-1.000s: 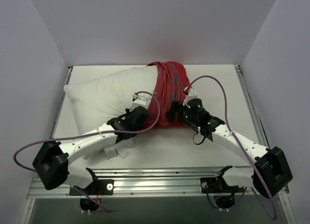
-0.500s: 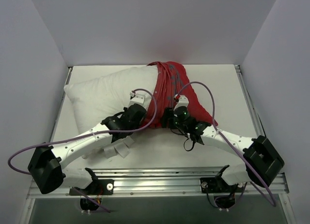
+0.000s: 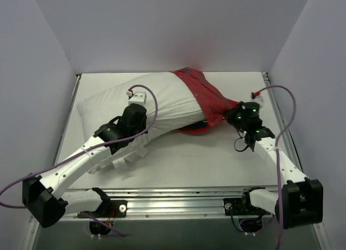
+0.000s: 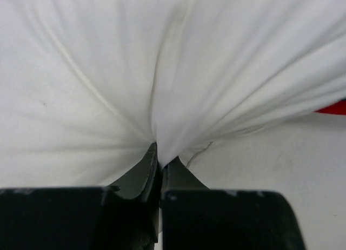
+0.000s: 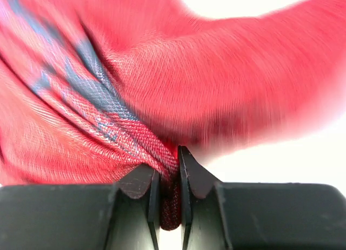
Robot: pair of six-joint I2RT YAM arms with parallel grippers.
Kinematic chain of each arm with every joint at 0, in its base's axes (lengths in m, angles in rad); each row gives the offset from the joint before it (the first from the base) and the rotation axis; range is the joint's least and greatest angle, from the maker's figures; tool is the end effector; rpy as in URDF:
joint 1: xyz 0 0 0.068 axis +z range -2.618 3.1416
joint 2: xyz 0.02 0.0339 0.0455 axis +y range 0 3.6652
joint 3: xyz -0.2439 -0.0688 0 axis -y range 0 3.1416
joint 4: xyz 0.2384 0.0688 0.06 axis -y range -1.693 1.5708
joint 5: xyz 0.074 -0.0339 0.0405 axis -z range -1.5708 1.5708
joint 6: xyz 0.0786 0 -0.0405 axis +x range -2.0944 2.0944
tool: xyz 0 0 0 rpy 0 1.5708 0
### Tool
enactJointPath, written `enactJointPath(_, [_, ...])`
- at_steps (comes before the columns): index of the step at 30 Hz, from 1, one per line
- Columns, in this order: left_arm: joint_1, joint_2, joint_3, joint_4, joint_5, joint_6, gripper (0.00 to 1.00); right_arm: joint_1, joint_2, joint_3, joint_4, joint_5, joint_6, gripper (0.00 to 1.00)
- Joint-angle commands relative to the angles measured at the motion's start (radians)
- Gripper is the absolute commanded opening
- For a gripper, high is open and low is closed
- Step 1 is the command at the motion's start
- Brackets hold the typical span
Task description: Remove the pillowcase from the pillow
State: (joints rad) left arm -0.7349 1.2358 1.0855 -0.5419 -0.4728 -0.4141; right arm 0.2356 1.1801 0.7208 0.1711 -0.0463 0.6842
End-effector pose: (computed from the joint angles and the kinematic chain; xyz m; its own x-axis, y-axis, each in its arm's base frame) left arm 0.2431 -0.1715 0.2756 -0.5690 0.0314 -0.8217 0.1179 0.9921 -0.0437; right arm 0.3041 0.0767 0.2438 -0.3888 0.5560 -0.7346 -0.0394 0.7866 0.6162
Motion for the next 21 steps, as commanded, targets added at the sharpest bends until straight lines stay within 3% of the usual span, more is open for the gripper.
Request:
enactJointPath(1, [0.115,-0.137,0.053,-0.204,-0.147,0.034,0.02,-0.303,-0.112,0.055,-0.09,0.158,0.072,0.0])
enactJointPath(7, [0.126,-0.193,0.112,-0.268,-0.179,0.083,0.02,-0.305,0.003,0.255,-0.097,-0.061,0.006,0.0])
enactJointPath(14, [0.126,-0.263,0.246,-0.222,-0.125,0.202,0.02,-0.3,-0.051,0.483,-0.263,-0.006,-0.117,0.0])
enactJointPath(17, [0.132,-0.246,0.277,-0.158,-0.167,0.27,0.02,-0.3,-0.019,0.629,-0.289,-0.007,-0.13,0.0])
enactJointPath(21, [0.189,-0.168,0.443,-0.187,-0.191,0.265,0.02,-0.302,0.099,0.853,-0.35,0.003,-0.175,0.0])
